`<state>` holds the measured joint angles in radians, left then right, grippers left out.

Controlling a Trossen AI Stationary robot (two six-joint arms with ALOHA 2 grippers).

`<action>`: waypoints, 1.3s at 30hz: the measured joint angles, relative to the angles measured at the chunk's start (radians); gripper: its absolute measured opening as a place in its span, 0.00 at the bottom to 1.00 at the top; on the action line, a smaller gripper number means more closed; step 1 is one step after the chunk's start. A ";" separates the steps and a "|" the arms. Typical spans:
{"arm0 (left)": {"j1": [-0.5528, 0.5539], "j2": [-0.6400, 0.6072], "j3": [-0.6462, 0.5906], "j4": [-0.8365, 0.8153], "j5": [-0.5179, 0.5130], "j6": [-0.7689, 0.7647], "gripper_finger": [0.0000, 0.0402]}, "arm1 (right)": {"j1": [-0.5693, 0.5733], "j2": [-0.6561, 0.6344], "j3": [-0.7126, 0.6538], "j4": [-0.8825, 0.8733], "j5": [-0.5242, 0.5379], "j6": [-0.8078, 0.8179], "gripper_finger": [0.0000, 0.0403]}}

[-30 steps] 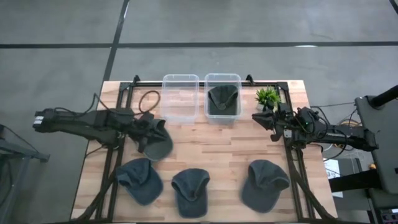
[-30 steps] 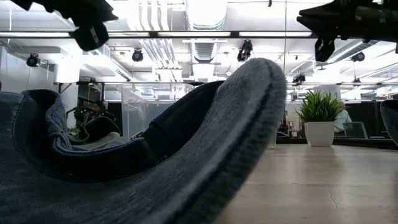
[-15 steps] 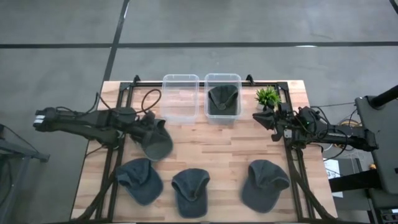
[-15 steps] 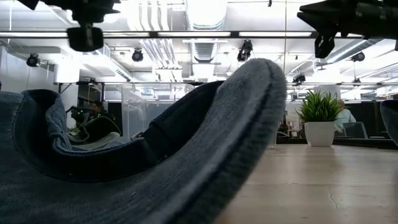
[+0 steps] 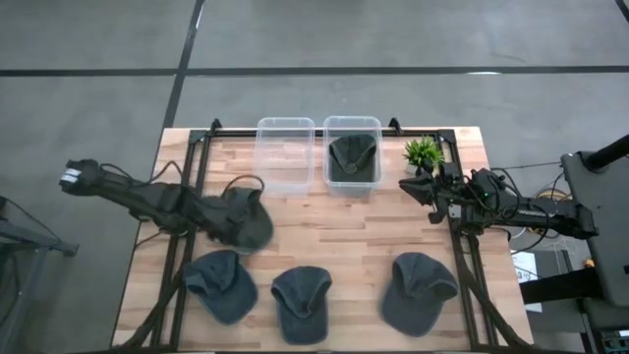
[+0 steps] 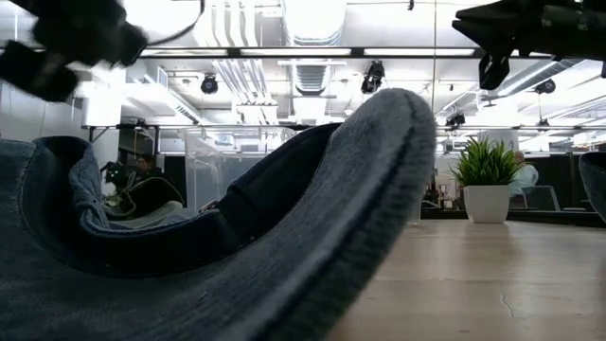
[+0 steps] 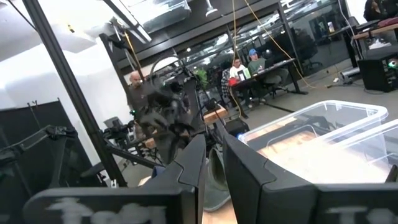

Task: Pick & Place hat
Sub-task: Put the gray cap into the right transparent bin

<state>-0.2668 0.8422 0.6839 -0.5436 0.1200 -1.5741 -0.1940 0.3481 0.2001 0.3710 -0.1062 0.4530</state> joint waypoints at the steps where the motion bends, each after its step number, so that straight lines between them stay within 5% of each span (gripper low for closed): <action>1: -0.016 0.011 0.010 -0.049 -0.011 -0.042 0.12 | 0.000 -0.001 0.000 0.000 0.000 0.000 0.13; 9: -0.099 0.094 0.123 -0.457 -0.197 -0.268 0.12 | 0.000 0.000 -0.001 0.000 0.000 0.017 0.13; 23: -0.136 0.138 0.131 -0.445 -0.190 -0.212 0.12 | 0.000 -0.001 0.003 0.001 0.000 0.019 0.13; 39: -0.151 0.143 0.130 -0.612 -0.188 -0.536 0.12 | 0.000 -0.001 0.003 0.005 -0.007 0.108 0.13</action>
<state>-0.4179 0.9853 0.8135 -1.1558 -0.0682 -2.1100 -0.1940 0.3473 0.2028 0.3759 -0.1131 0.5611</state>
